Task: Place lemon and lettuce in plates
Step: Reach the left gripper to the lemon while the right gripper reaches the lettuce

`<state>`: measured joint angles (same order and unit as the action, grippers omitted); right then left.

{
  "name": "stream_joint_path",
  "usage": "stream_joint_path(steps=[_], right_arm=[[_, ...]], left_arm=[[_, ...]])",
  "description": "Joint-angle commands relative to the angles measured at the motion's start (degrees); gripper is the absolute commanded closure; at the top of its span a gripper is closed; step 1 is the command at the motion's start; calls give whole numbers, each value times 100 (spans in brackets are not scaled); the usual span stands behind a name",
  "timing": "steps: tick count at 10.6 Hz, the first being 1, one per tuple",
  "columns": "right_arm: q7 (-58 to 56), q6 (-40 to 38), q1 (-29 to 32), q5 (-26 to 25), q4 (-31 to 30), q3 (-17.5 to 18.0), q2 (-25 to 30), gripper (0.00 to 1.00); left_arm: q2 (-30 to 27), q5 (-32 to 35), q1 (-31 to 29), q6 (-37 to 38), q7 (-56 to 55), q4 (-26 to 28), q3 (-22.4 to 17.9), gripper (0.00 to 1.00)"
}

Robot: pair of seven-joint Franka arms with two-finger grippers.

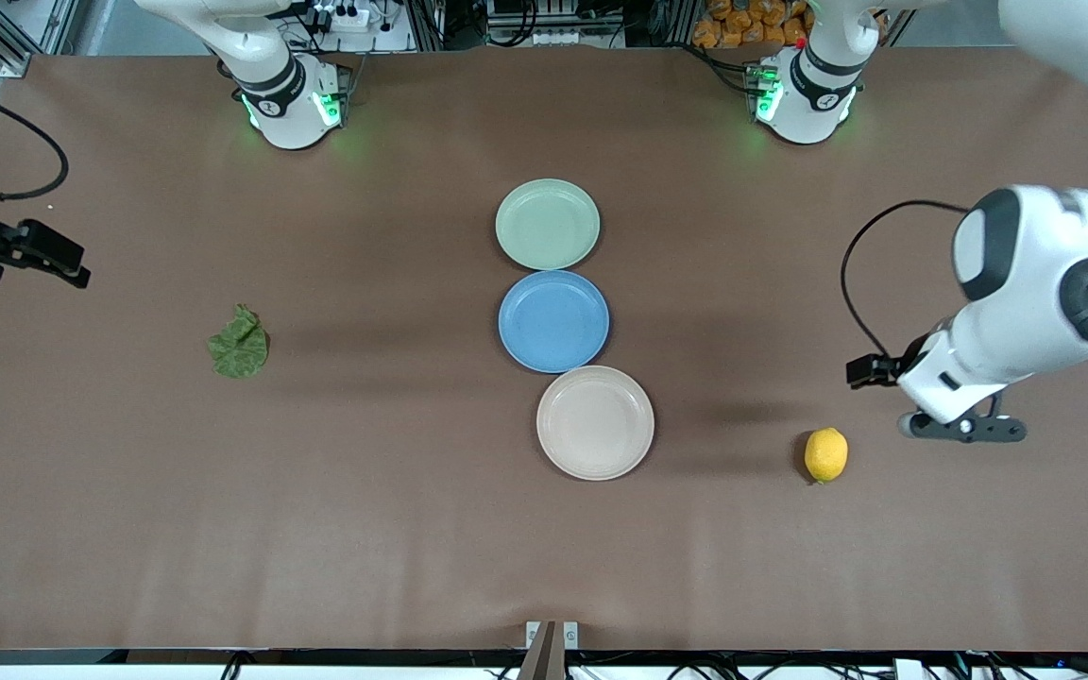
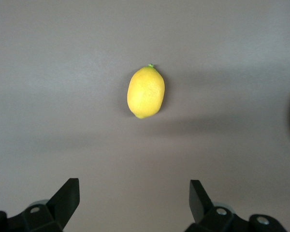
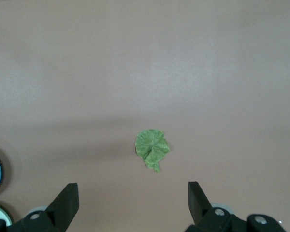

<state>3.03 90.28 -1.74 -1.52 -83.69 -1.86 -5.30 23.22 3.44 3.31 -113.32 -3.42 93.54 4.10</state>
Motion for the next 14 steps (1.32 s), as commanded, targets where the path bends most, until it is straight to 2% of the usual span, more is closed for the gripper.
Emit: stream_joint_path(steps=[1,4,8,12,13,14], right_arm=[[-40,59,33,55,45,-7,-198,0],[-57,7,33,46,2,-16,-331,0],[-75,216,-1,29,-279,-16,-795,0],[-48,1858,33,38,-2095,37,-570,0],[-57,2087,147,38,-2456,115,-490,0],[-57,2342,278,38,-2825,203,-437,0]], left_arm=[[479,280,30,-469,113,-29,-23,0],[1042,324,38,-1312,96,-55,-23,0],[1597,421,47,-2157,113,-90,-23,0],[1931,421,47,-2589,113,-90,-23,0],[1984,421,38,-2668,122,-82,-23,17],[2011,421,21,-2678,122,-90,-23,50]])
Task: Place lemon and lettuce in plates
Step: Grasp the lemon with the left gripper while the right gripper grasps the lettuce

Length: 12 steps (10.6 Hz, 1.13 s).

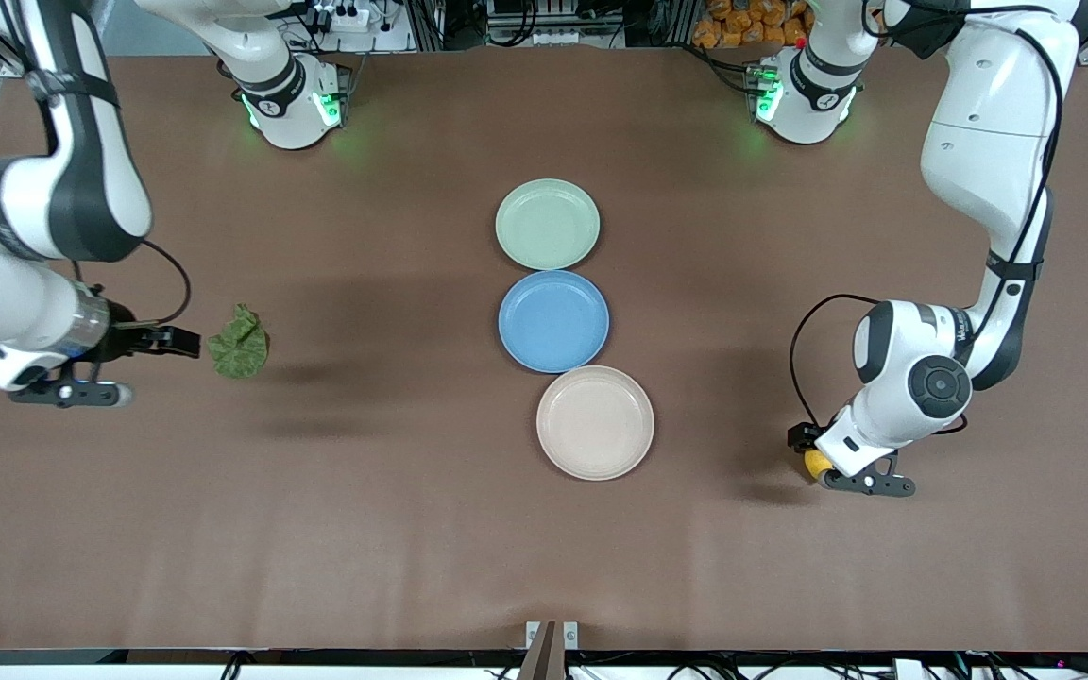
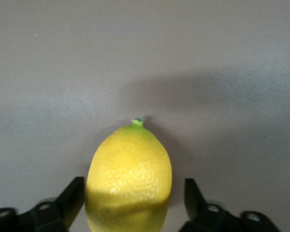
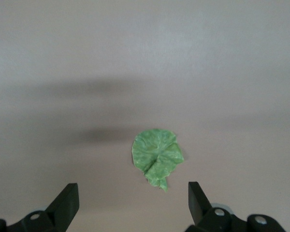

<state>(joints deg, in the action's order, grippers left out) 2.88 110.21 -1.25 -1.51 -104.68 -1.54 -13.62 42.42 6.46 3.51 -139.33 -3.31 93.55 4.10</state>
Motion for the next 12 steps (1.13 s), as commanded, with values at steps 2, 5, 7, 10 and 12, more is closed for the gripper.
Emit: stream_joint_path(steps=[2,5,7,10,12], right_arm=[[-42,763,274,37,-1359,189,535,0],[-42,1966,335,46,-2361,189,606,0],[-42,2495,379,37,-2766,189,554,0],[-42,3128,449,37,-3040,189,248,0],[-42,3594,529,37,-3146,189,-34,0]], left_arm=[[65,110,-9,-77,24,-126,-15,100],[-145,110,132,37,50,-161,-6,100],[-339,4,482,265,-64,-301,3,100],[-384,-415,790,327,-572,-661,335,100],[-270,-567,1246,327,-1336,-959,337,100]])
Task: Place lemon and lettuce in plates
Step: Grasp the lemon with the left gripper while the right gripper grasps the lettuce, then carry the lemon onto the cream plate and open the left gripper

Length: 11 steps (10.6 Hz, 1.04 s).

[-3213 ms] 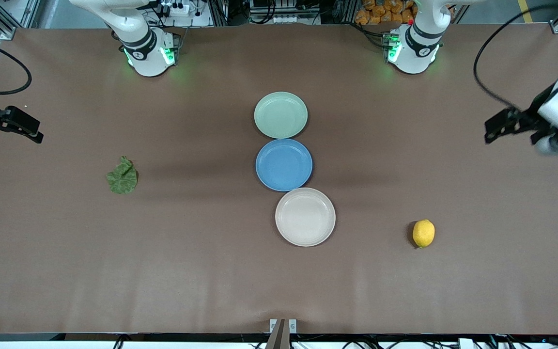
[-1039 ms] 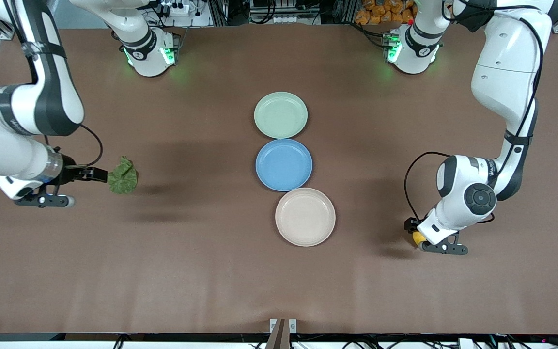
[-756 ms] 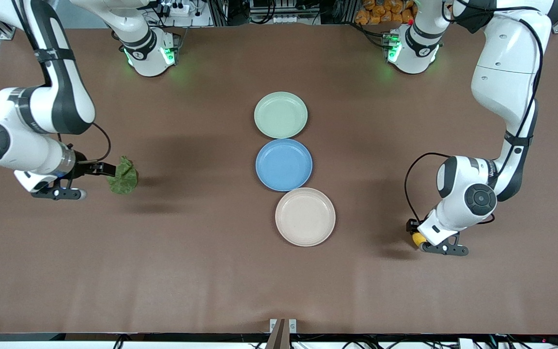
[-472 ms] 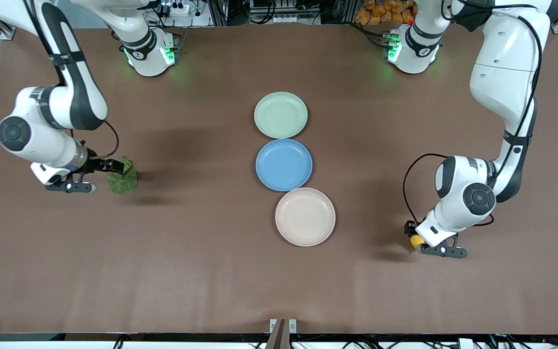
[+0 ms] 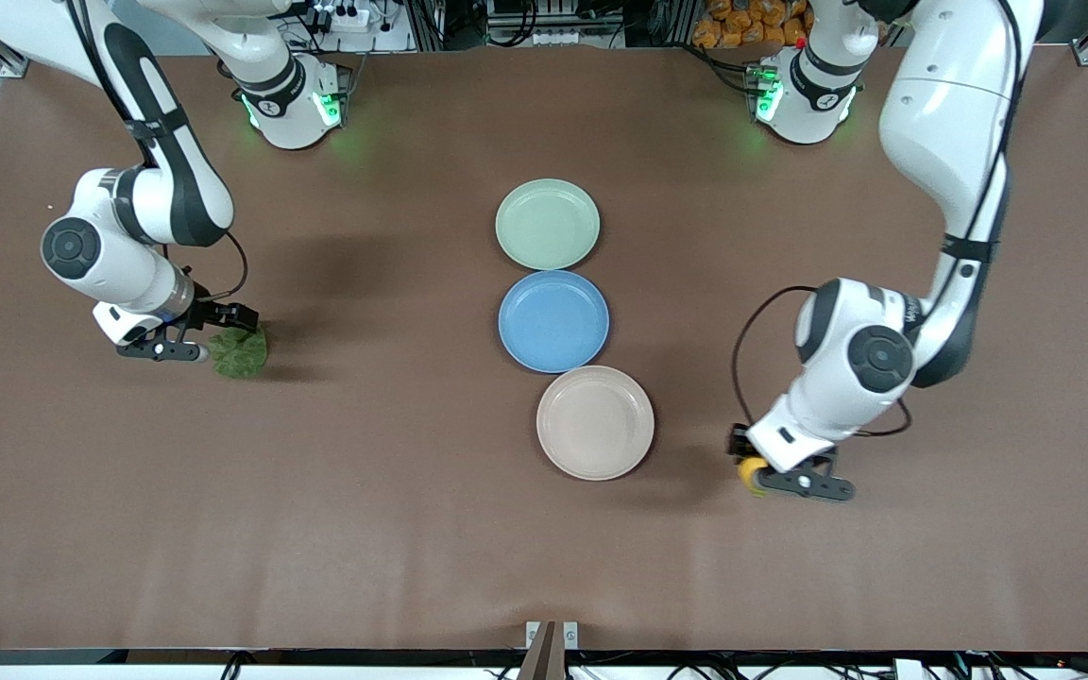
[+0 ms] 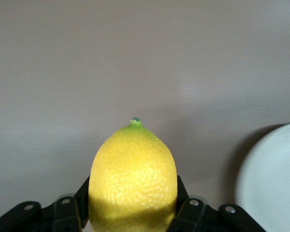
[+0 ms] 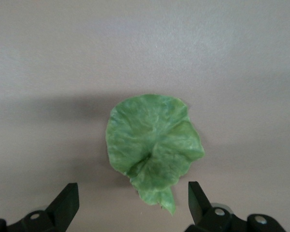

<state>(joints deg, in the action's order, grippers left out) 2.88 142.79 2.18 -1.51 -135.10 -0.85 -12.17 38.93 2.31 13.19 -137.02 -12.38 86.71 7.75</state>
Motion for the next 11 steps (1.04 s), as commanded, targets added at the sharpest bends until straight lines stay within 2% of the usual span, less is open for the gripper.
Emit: stream_joint_path(steps=[1,6,9,10,11], right_arm=[[-42,493,212,37,-104,120,-337,0],[-42,1127,213,37,-104,111,-830,0],[-42,1198,221,37,-86,111,-953,0],[-42,1181,239,37,-86,102,-945,14],[-42,1137,256,37,-78,102,-945,35]], left_arm=[[132,-169,402,88,-536,-374,-11,100],[308,-169,1236,26,-1870,-419,-11,100],[729,-126,1624,9,-2584,-418,-72,100],[809,-125,1625,-96,-2594,-410,-72,100],[888,-117,1625,-123,-2594,-410,-72,78]])
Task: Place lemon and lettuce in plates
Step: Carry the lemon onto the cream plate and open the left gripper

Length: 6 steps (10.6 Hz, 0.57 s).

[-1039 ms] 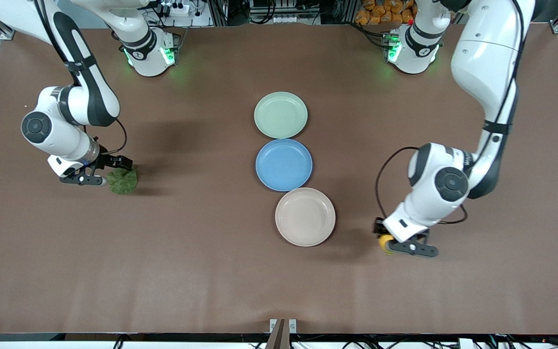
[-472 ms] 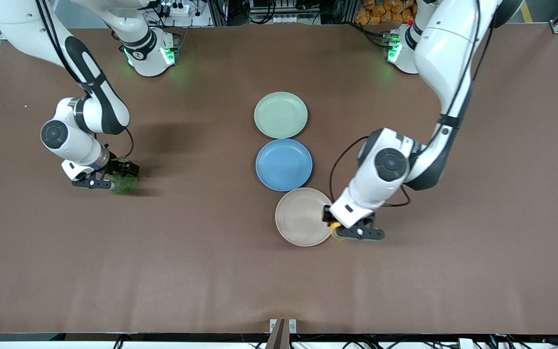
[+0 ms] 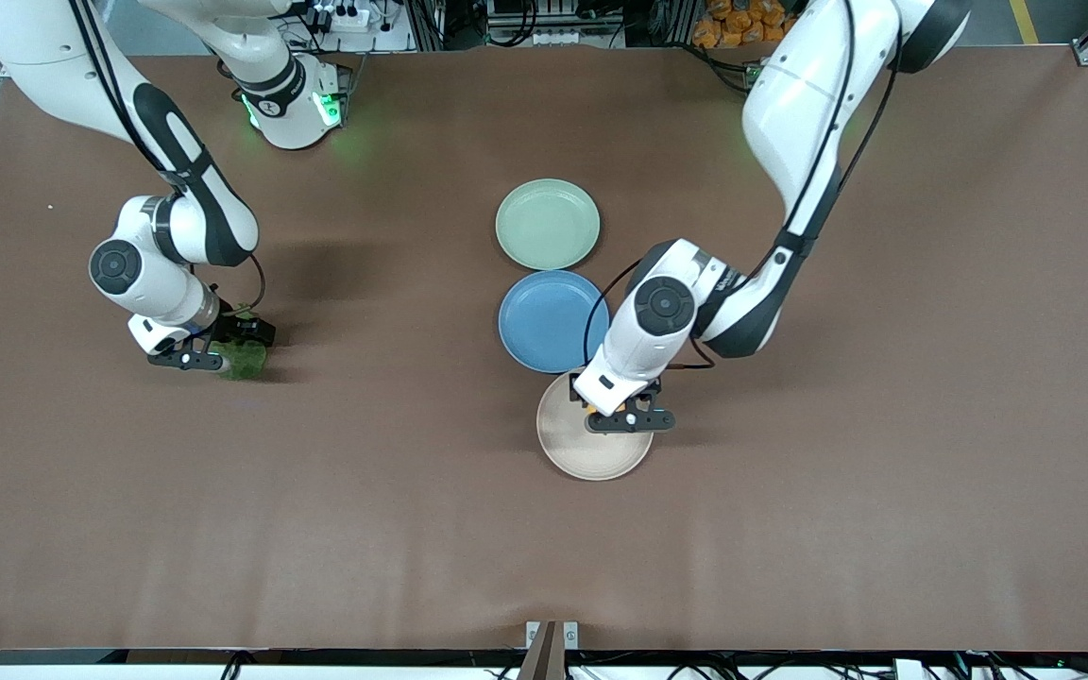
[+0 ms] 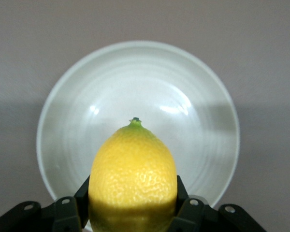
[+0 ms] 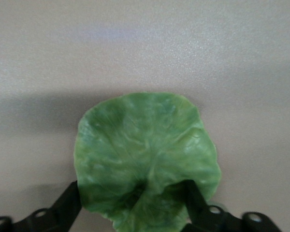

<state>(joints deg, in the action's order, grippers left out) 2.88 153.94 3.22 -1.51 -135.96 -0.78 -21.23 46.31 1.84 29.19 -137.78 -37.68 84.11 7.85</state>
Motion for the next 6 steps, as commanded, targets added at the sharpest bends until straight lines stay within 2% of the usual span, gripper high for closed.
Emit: stream_joint_path(steps=[1,2,4,5,6], right_arm=[[-33,4,153,37,17,96,-21,55],[-7,-22,153,37,26,96,14,72],[37,-83,153,37,52,105,58,94],[54,-84,153,37,52,96,119,99],[124,-171,153,45,61,96,215,100]], left_arm=[[194,-70,26,-73,-55,-158,-90,50],[185,-70,34,-73,-47,-158,-91,1],[19,-61,61,-65,-47,-167,-134,0],[-199,-44,17,-21,-29,-167,-169,0],[-471,-44,-70,32,-11,-167,-178,0]])
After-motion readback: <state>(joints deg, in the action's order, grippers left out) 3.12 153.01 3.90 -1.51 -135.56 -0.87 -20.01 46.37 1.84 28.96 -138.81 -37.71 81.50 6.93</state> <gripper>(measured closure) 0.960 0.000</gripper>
